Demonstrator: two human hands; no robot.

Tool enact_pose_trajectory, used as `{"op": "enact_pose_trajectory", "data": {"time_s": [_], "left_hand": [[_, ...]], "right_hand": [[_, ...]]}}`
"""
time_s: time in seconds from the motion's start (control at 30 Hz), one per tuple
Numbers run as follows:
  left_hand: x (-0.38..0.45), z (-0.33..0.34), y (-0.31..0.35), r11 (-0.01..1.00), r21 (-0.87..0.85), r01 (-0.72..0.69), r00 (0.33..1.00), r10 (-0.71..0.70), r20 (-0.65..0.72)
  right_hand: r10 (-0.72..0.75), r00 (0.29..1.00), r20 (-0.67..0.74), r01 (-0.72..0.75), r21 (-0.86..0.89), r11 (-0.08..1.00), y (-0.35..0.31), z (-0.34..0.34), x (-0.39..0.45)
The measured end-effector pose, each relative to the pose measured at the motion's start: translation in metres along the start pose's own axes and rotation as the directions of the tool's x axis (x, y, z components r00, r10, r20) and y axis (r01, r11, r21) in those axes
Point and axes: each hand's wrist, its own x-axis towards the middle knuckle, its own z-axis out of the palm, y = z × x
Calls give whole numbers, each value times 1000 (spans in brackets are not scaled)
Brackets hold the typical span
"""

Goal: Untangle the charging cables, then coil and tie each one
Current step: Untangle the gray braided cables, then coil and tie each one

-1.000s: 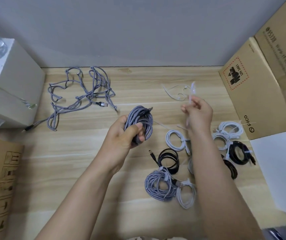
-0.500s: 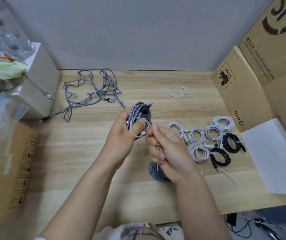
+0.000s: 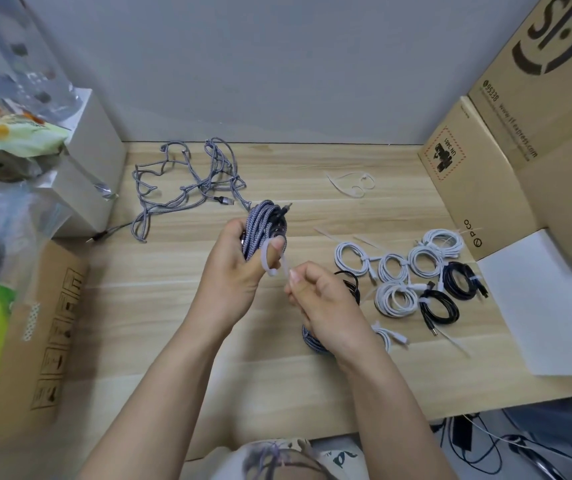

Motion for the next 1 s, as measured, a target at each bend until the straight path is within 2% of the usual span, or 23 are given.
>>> {"op": "enact_pose_trajectory", "data": {"time_s": [0.13,0.33,0.47,0.63,0.7,0.8,0.9,1.0], "left_hand": [[0,-2,-1,999,29,-25,1000,25,-1],[5,-7,-8,994,94,-58,997,62,-48],[9,-7,-7,997,52,-59,997,61,-54],[9,-4,1,998,-13,-56,997,56,-50],[9,-5,0,997,24,-70,997,71,-39],[7,-3,-3,983,155,-96,995,97,1],[3,1,-4,952,267,-149,989,148,24],[1,3,-5,959,251,-134,991,127,46]], "right_hand": [[-41,997,61,53,-199,979,0,2,-1],[-69,992,109,98,-295,950,-13,-2,-5],[-107,988,107,132,-257,957,-18,0,-2],[-109,994,19,110,-212,971,-12,1,6],[-87,996,19,89,-175,981,-11,2,8],[-14,1000,26,14,-1,1000,-12,2,10],[23,999,30,-25,80,996,-14,-2,9],[39,999,11,-40,98,994,-16,-8,8]]}}
